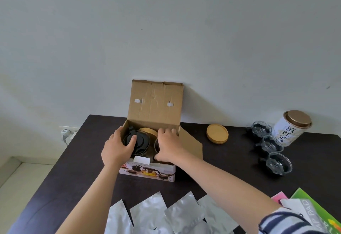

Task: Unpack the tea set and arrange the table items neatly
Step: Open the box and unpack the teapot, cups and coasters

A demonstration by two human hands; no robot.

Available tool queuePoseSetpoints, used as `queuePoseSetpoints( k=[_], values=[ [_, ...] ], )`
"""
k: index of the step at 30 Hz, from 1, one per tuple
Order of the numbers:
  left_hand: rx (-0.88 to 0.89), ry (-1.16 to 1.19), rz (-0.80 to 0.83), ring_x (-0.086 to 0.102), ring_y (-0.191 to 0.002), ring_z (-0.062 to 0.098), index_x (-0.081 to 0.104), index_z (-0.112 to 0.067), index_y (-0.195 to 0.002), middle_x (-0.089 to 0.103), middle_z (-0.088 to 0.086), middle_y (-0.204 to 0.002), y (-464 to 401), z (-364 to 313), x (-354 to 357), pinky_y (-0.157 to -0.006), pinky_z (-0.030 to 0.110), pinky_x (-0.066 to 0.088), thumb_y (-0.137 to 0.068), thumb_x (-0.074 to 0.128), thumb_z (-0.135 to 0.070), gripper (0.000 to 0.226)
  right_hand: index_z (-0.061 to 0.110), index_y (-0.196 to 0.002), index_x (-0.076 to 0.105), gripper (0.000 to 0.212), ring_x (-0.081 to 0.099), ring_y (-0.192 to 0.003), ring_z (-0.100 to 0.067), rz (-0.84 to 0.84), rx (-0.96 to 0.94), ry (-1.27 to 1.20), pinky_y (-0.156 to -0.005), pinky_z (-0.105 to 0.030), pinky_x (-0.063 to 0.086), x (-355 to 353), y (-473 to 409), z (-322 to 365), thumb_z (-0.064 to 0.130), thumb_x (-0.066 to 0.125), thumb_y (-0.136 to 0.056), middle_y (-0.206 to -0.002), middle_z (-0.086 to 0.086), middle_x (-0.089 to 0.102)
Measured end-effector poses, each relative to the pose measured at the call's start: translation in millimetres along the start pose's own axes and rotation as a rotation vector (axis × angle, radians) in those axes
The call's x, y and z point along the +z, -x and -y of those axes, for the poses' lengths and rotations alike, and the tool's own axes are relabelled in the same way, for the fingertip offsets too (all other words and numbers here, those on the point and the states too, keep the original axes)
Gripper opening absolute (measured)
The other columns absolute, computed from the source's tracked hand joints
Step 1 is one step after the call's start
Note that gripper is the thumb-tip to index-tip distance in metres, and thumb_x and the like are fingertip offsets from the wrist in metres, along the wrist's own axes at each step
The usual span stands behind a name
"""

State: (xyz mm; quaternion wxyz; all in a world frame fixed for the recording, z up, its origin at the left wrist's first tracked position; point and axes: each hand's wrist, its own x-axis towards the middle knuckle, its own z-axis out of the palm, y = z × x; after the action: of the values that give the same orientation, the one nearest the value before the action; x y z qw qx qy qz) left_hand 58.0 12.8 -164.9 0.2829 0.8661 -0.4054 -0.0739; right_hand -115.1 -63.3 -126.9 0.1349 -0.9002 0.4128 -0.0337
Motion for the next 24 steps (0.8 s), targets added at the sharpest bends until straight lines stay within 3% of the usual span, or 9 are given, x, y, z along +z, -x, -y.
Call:
queuePoseSetpoints(
  k=[3, 6, 9, 13, 16, 20, 24],
  values=[
    [0.002, 0.001, 0.001, 0.059, -0.108, 0.027, 0.036, -0.026, -0.14, 0.059, 0.004, -0.124, -0.5, 0.1, -0.1, -0.077, 0.043, 0.055, -0.084, 0.051, -0.061, 0.068, 0.013, -0.12, 0.046, 0.066, 0.044, -0.108, -0.02, -0.261, 0.049, -0.299, -0.082, -0.027, 0.045, -15.0, 12.5, -14.3, 0.038, 0.076, -0.067, -0.116, -0.004, 0.049],
    [0.003, -0.006, 0.005, 0.058, -0.108, 0.028, 0.035, -0.026, -0.14, 0.059, 0.004, -0.125, -0.3, 0.5, -0.6, -0.077, 0.045, 0.056, -0.084, 0.049, -0.062, 0.068, 0.02, -0.12, 0.051, 0.062, 0.045, -0.104, -0.009, -0.531, 0.181, -0.667, -0.08, -0.013, 0.04, -26.3, 35.5, -32.9, 0.033, 0.079, -0.065, -0.112, 0.003, 0.047],
    [0.005, -0.006, 0.006, 0.059, -0.107, 0.028, 0.036, -0.025, -0.14, 0.059, 0.005, -0.124, -0.3, 0.2, -1.0, -0.075, 0.045, 0.055, -0.084, 0.05, -0.061, 0.068, 0.02, -0.126, 0.053, 0.063, 0.048, -0.107, -0.008, -0.644, 0.396, -0.859, -0.086, -0.018, 0.041, -25.8, 61.3, -61.2, 0.026, 0.078, -0.069, -0.113, 0.006, 0.044],
    [0.002, -0.005, 0.011, 0.058, -0.107, 0.029, 0.036, -0.024, -0.14, 0.059, 0.005, -0.124, 1.1, -0.7, -1.9, -0.076, 0.044, 0.054, -0.085, 0.05, -0.059, 0.067, 0.012, -0.121, 0.059, 0.062, 0.049, -0.114, -0.024, -0.612, 0.602, -0.682, -0.091, -0.033, 0.044, -1.5, 100.8, -111.8, 0.023, 0.08, -0.064, -0.11, -0.001, 0.047],
    [0.009, -0.001, 0.017, 0.058, -0.108, 0.029, 0.036, -0.024, -0.14, 0.059, 0.006, -0.124, 2.0, -1.5, -2.7, -0.076, 0.045, 0.055, -0.085, 0.05, -0.059, 0.066, 0.01, -0.132, 0.052, 0.071, 0.037, -0.125, -0.03, -0.536, 0.752, -0.623, -0.095, -0.038, 0.041, 16.4, 130.9, -142.8, 0.021, 0.078, -0.067, -0.13, -0.01, 0.045],
    [0.01, -0.004, 0.023, 0.058, -0.107, 0.029, 0.036, -0.023, -0.14, 0.059, 0.007, -0.123, 2.1, -2.5, -3.9, -0.075, 0.043, 0.054, -0.086, 0.051, -0.058, 0.066, 0.008, -0.136, 0.049, 0.075, 0.032, -0.129, -0.034, -0.502, 0.895, -0.548, -0.1, -0.043, 0.037, 25.2, 163.7, -176.2, 0.023, 0.079, -0.069, -0.136, -0.014, 0.043],
    [0.01, -0.004, 0.025, 0.058, -0.106, 0.03, 0.036, -0.023, -0.139, 0.059, 0.007, -0.123, 2.2, -1.6, -4.5, -0.076, 0.045, 0.054, -0.086, 0.051, -0.059, 0.066, 0.008, -0.126, 0.057, 0.069, 0.039, -0.125, -0.037, -0.596, 0.939, -0.463, -0.1, -0.045, 0.037, 24.4, 189.0, -197.6, 0.025, 0.081, -0.064, -0.13, -0.016, 0.05]
  ],
)
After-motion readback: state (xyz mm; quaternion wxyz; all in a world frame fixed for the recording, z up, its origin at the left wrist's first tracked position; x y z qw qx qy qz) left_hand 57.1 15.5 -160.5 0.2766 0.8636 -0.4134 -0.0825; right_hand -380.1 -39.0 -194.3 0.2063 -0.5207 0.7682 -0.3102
